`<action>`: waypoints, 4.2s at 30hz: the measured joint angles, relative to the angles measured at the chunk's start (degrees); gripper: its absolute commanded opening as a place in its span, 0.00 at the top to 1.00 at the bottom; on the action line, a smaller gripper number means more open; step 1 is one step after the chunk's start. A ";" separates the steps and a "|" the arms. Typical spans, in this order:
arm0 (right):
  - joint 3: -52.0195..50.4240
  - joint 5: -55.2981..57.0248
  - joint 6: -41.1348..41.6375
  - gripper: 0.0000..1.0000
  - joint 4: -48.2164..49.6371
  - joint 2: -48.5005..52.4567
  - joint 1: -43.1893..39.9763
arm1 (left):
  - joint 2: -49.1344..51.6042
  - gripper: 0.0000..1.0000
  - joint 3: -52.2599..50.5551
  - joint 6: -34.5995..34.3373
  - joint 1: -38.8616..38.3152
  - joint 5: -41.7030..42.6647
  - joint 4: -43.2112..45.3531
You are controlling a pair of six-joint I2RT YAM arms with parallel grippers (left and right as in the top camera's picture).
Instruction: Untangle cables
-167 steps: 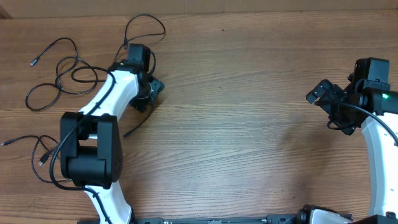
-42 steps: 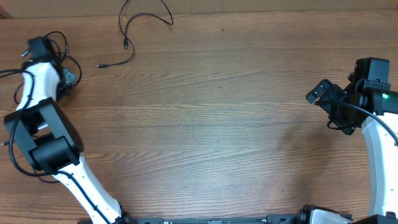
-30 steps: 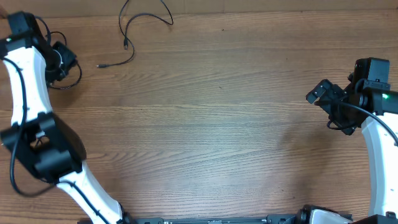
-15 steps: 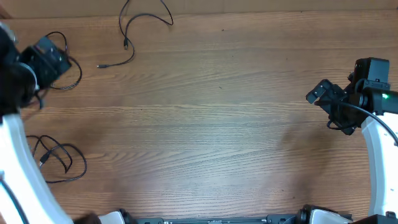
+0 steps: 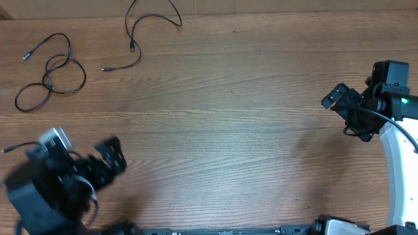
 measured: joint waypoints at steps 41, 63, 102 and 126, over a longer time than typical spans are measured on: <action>0.00 0.02 0.02 0.00 0.02 0.00 0.00 | -31.50 0.00 -25.62 -6.08 -19.04 3.13 17.70; 0.00 0.00 0.02 0.00 0.04 0.00 0.00 | -35.30 0.00 -55.69 0.87 -21.66 -5.57 56.83; 0.00 0.02 -0.02 0.00 0.02 0.00 -0.02 | -35.34 0.00 -63.56 14.14 -24.28 -17.66 64.26; 0.00 0.02 0.00 0.00 0.02 0.00 0.00 | -35.34 0.00 -63.58 14.14 -24.28 -17.66 64.28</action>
